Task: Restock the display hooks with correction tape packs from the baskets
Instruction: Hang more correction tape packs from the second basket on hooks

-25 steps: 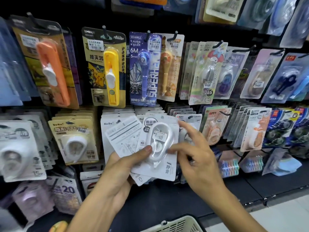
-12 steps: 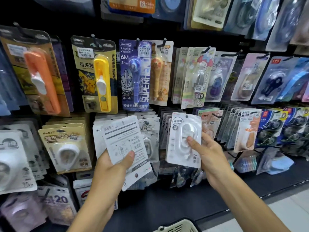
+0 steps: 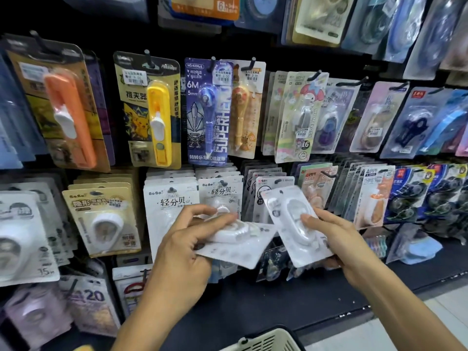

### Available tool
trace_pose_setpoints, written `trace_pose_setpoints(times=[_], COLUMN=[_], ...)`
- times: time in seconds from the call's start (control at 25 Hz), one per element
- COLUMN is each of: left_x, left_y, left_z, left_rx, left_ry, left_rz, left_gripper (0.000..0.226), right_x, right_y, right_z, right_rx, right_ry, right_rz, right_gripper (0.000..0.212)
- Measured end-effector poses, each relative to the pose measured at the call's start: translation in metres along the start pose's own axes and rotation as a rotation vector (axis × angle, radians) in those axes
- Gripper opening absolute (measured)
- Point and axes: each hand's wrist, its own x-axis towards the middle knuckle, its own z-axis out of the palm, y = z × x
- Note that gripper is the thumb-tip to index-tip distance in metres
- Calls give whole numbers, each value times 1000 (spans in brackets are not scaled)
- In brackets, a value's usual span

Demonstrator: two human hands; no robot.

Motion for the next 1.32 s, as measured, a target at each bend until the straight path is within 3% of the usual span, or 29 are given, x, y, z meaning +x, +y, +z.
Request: trace_pose_setpoints(times=[0.12,0.32,0.4,0.48,0.6,0.76,0.88,0.92,0.96,1.08,1.12,1.2,1.32], left_x=[-3,-3,-2,-1,-2,-4,-3,-3,-3,-3,-3,-2,-2], left_y=[2,-2,-1,1,-4,-8,-11,-12,-11,-9,-9,-11,-15], left_z=[7,8,5,4,8,14,14,14,14,17,18,19,11], left_rx=[65,67,82,68,35,124,182,193,198,220,253,328,415], left_ry=[0,153,205,200,141,64,75,78,75,34,28,56,125], left_rz=[86,113,89,29,31,92,123,134,154,274,305,265,61], left_gripper=[80,56,61,80,83,88,92,90,86,57,53,65,81], right_x=[0,5,9,13,15,13,6,-1,-9,-29,-30,-26,-9], right_y=[0,-13,-19,-19,-9,-4,0,-1,-4,1,6,7,-3], right_z=[7,-11,-20,-19,-7,2,6,11,18,47,53,54,33], right_rx=[31,-76,106,175,-43,-158,-457,-489,-414,35,86,123,221], right_ry=[-2,-97,-61,23,101,230,346,299,150,-582,-713,-652,-266], right_rz=[-75,-95,-123,-118,-79,-154,-140,-166,-174,72,85,12,-74], right_gripper=[20,12,12,11,11,9,38,42,45,57,51,46,46])
